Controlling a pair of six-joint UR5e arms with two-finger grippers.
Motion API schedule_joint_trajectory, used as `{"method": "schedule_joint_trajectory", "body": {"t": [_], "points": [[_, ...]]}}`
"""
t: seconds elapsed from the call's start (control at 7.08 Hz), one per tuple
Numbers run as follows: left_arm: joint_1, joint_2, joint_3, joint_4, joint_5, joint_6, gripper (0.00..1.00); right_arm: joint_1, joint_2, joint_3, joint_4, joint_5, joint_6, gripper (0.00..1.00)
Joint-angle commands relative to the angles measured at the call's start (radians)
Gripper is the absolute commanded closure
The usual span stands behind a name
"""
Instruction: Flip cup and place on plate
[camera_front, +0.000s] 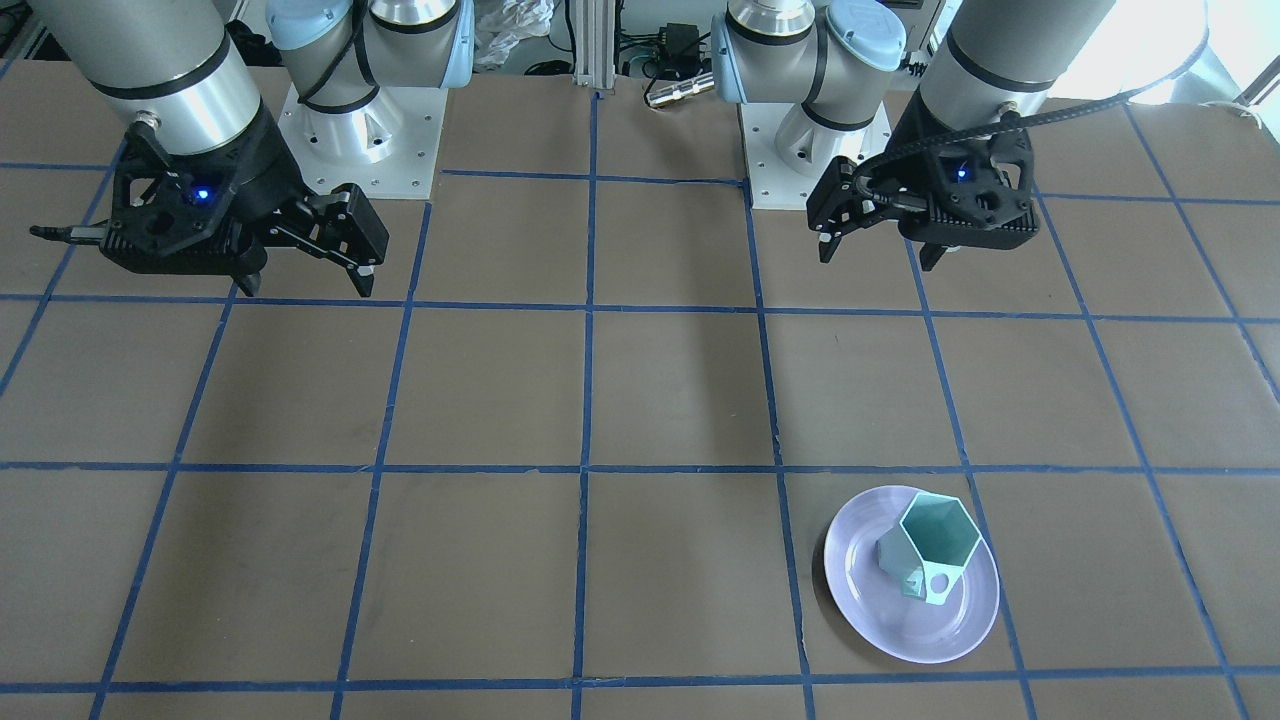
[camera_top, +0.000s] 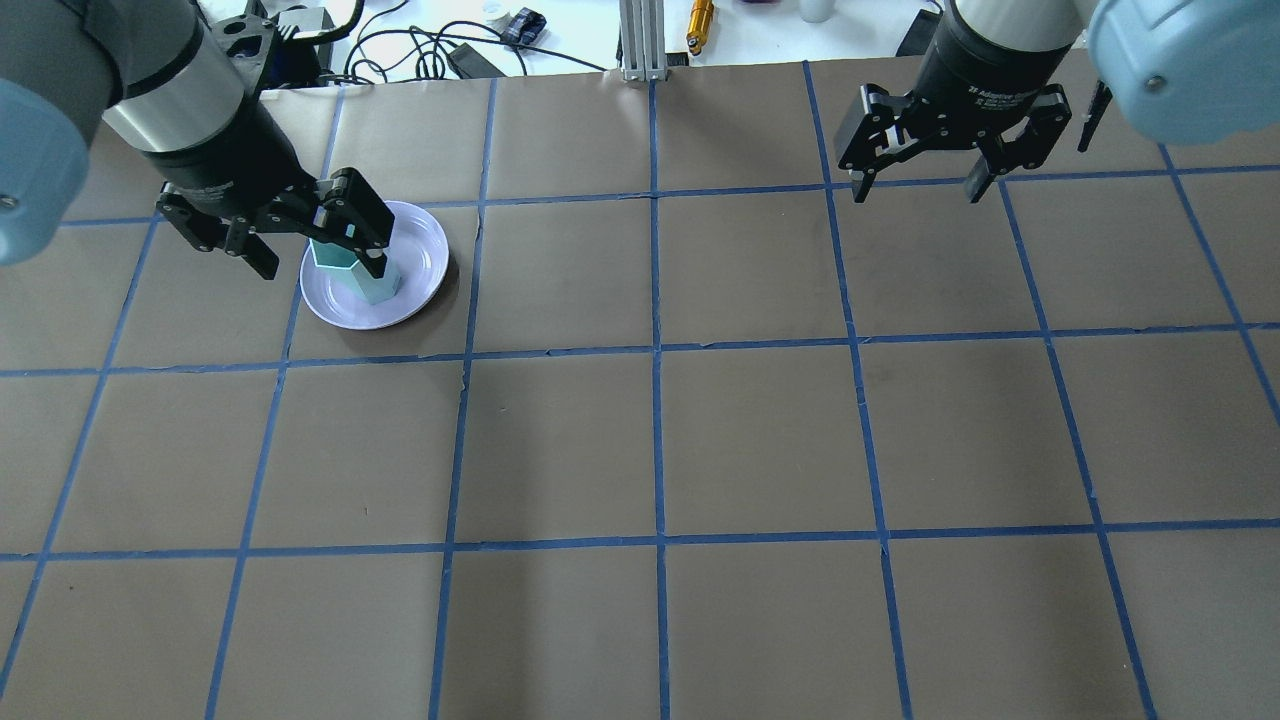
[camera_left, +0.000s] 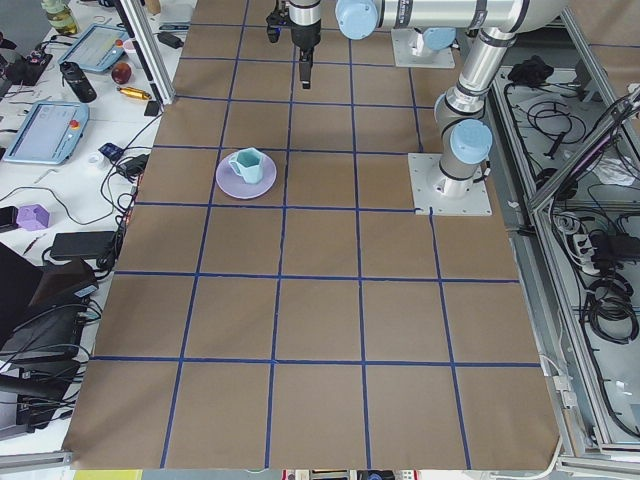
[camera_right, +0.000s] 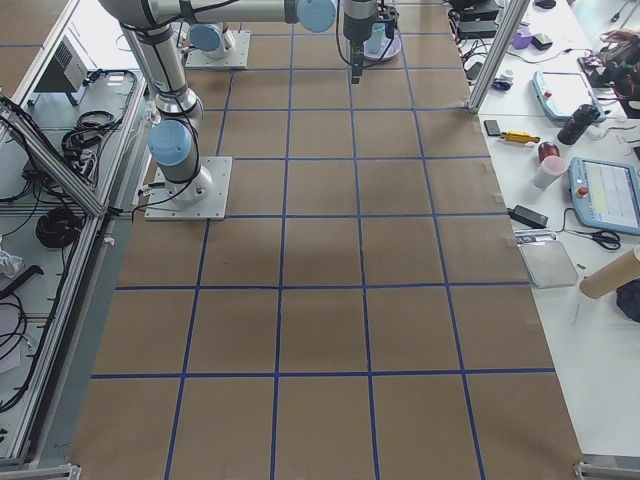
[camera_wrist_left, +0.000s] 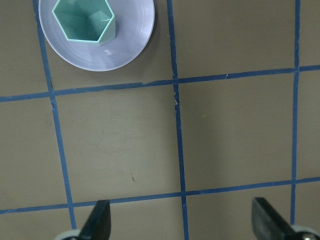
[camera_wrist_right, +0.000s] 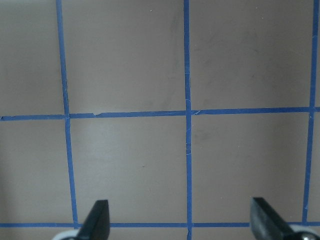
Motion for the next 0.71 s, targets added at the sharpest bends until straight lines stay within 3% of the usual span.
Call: {"method": "schedule_joint_trajectory", "body": {"t": [0.0, 0.28, 0.56], "points": [[-0.036, -0.022, 0.04, 0.018, 0.006, -0.054, 0.0, 0.0, 0.0, 0.0, 0.0, 0.0, 0.0, 0.0], [-0.04, -0.071, 0.106, -0.026, 0.015, -0.055, 0.0, 0.0, 0.0, 0.002, 0.0, 0.0, 0.0, 0.0], [-0.043, -0.068, 0.102, -0.056, 0.017, -0.055, 0.0, 0.0, 0.0, 0.0, 0.0, 0.0, 0.0, 0.0]]}}
